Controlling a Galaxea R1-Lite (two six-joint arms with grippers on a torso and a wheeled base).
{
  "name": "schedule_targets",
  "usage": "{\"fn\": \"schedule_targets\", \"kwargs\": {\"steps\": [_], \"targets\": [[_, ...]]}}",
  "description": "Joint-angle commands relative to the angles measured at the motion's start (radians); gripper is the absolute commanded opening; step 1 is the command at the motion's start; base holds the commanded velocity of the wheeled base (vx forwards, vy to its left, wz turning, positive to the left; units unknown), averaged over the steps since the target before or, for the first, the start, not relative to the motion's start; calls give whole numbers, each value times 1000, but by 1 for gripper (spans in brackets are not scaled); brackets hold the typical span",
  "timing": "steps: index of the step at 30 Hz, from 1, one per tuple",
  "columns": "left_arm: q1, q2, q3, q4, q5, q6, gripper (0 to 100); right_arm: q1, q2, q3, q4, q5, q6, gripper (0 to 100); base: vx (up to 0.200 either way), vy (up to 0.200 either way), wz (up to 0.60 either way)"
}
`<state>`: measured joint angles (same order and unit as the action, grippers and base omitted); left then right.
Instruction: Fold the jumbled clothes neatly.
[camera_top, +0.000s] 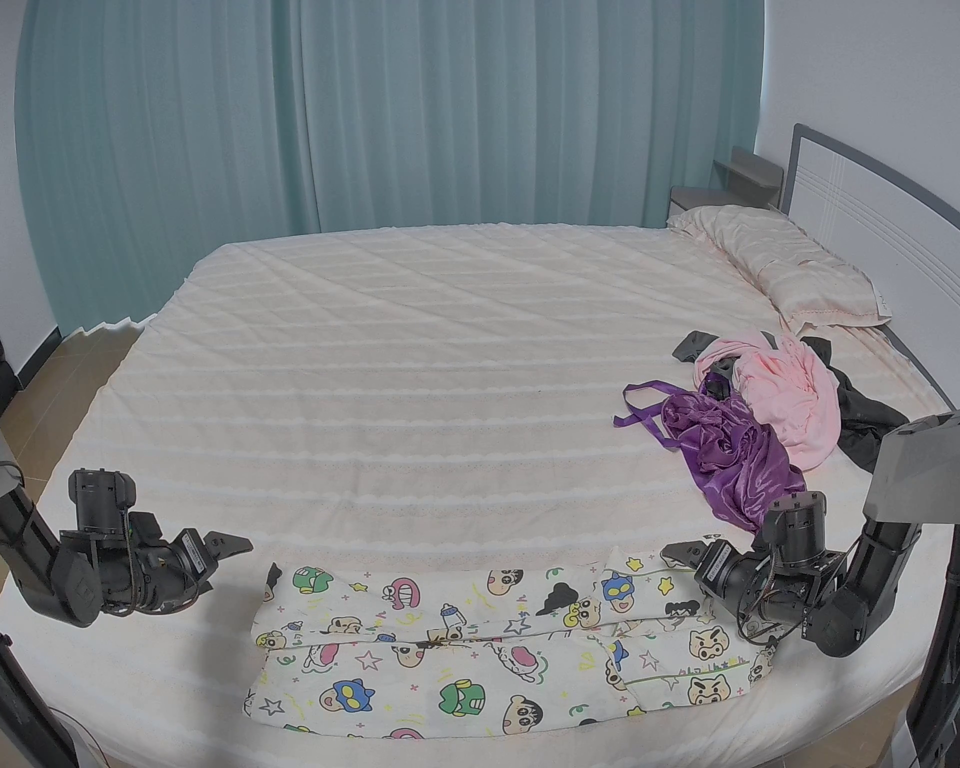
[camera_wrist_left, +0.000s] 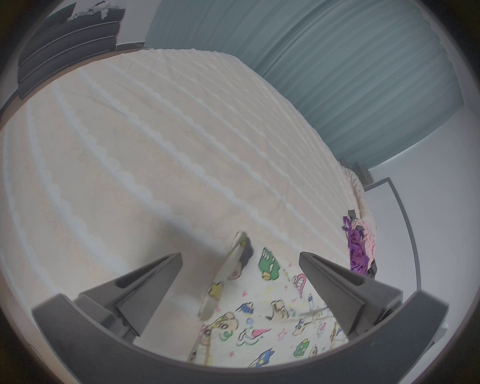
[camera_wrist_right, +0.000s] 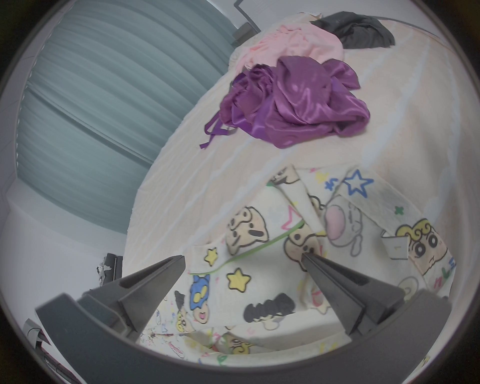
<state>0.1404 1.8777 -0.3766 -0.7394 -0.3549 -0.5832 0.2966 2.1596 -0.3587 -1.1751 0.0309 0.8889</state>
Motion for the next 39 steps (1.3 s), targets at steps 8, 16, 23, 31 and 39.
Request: {"fn": "schedule_targets", "kwargs": {"steps": [8,16,23,31,39], "targets": [[-97,121,-165,66,11,-33,100,-30,48,90,-103,-2,-1,100,0,0,0],[-117,172,-151,58,8,8,100,-4,52,202,-294,-5,-7,100,0,0,0],[-117,173,-110,61,5,45,100,3,60,210,-301,-3,-7,100,0,0,0],[-117,172,-50,55,-1,129,100,16,65,213,-301,-3,-5,100,0,0,0],[-114,170,-35,55,-1,141,0,16,75,221,-314,-3,-7,100,0,0,0]]}}
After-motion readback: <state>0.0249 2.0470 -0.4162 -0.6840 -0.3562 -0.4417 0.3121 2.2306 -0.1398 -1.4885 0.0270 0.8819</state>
